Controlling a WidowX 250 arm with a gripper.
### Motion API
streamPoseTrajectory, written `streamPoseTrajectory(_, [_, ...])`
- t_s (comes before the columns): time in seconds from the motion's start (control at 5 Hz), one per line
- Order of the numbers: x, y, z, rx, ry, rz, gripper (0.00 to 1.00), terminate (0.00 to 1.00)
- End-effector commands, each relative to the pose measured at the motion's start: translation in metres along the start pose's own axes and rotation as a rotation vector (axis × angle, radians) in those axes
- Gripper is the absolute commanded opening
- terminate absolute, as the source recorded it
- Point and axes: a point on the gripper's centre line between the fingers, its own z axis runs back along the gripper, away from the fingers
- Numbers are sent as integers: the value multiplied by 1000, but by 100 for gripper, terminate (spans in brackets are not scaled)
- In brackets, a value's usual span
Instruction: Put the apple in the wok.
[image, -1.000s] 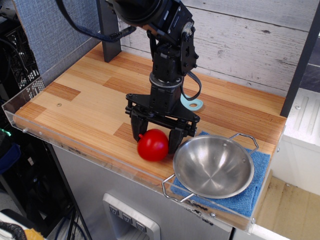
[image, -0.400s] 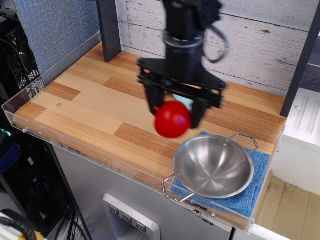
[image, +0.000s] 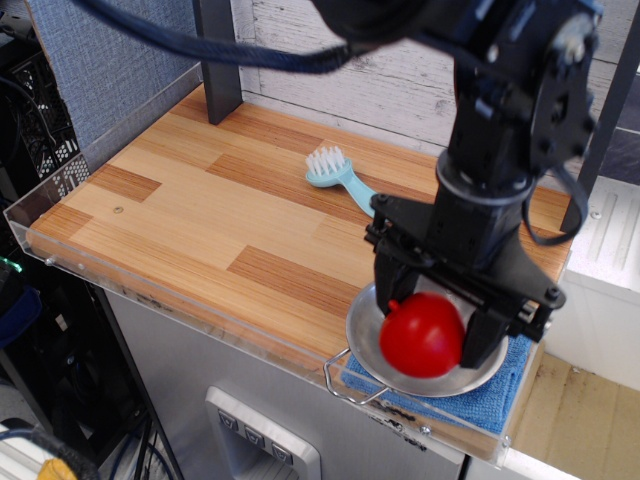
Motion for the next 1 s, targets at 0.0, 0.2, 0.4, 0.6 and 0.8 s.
streamPoseTrajectory(0.0, [30,48,-53,71,106,169,0,0])
streamPoseTrajectory(0.2, [41,62,-56,79,94,206,0,0])
streamPoseTrajectory(0.4, [42,64,-49,52,86,192,100,0])
streamPoseTrajectory(0.6, [37,63,-31,14,35,182,100,0])
streamPoseTrajectory(0.8, [34,70,-6,-39,-32,180,100,0])
